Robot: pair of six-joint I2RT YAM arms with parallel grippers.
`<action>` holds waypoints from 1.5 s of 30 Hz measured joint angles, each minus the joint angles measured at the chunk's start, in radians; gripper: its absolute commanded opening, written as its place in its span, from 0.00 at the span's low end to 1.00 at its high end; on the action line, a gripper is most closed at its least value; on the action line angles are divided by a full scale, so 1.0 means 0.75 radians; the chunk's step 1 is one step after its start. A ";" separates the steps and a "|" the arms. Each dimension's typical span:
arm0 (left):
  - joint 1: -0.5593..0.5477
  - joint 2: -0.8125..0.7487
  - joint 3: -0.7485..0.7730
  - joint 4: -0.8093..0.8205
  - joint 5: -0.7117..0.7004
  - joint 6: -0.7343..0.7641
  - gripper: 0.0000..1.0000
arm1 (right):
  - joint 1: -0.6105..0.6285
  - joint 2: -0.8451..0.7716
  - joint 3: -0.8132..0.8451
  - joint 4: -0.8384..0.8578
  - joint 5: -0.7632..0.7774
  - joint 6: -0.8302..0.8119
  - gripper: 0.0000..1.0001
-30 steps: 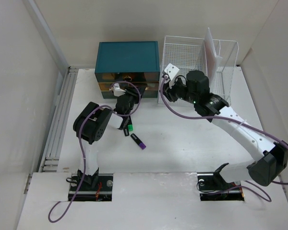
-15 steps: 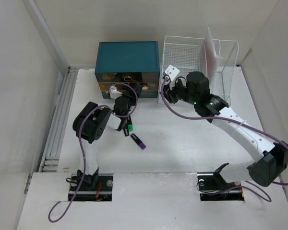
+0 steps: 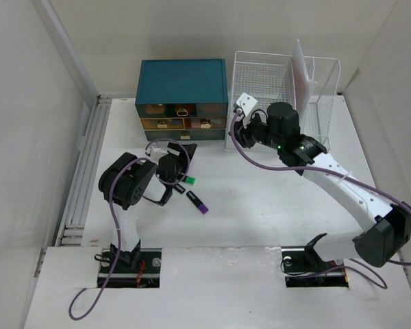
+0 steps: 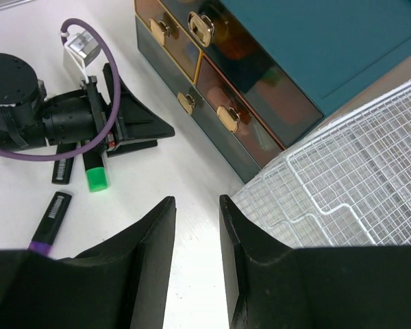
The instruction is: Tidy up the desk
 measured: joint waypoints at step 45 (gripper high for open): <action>0.163 0.191 0.267 -0.032 0.004 -0.119 0.41 | 0.000 0.000 -0.031 0.010 -0.043 0.003 0.38</action>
